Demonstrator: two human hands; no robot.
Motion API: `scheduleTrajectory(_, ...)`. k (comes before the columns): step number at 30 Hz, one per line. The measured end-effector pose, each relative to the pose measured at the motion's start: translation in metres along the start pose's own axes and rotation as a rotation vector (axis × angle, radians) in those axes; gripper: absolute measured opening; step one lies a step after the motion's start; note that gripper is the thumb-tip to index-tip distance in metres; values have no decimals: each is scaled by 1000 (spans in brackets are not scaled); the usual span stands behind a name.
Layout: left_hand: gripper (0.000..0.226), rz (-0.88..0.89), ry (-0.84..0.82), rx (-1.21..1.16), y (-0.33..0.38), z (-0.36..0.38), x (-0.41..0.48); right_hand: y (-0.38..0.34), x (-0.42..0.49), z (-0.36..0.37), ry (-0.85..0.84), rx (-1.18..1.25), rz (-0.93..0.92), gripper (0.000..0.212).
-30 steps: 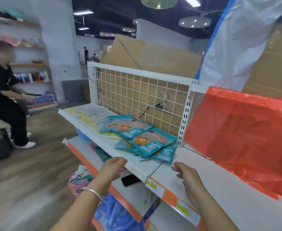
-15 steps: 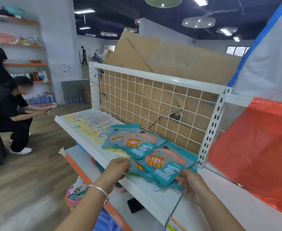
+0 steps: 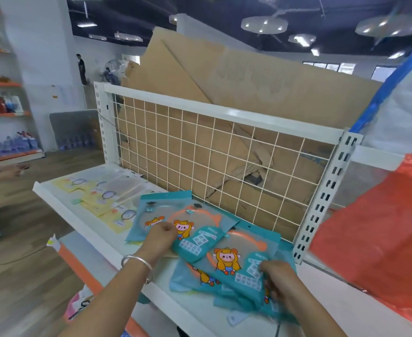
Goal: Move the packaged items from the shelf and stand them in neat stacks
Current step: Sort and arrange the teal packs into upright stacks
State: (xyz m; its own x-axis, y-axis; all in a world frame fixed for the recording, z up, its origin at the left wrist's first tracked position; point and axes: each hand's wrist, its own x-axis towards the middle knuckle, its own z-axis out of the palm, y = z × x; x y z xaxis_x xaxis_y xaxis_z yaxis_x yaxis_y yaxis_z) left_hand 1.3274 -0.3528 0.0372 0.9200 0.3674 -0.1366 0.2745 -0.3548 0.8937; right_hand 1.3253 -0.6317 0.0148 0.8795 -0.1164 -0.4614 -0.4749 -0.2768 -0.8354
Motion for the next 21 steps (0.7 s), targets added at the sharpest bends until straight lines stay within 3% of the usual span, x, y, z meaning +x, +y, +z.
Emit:
scheduleTrajectory(3,17,34,-2,168,2,-3,26,-3,5,6,27,8,-10,13)
scheduleTrajectory(6,31,-17,-51,267,4,-6,50,-9,7,10,77,32,-30,16)
scheduleTrajectory(8,23,-28,-122,335,6,-6,61,-14,7,14,77,82,-24,18)
scheduleTrajectory(12,29,-58,-209,357,6,-3,80,-17,7,13,42,103,43,23)
scheduleTrajectory(16,45,-125,-223,287,-26,9,126,-5,29,4,64,146,33,51)
scheduleTrajectory(19,31,-115,-229,269,-11,3,116,-20,10,6,117,210,50,23)
scheduleTrajectory(21,24,-86,-250,340,7,-3,100,-22,5,6,147,231,75,15)
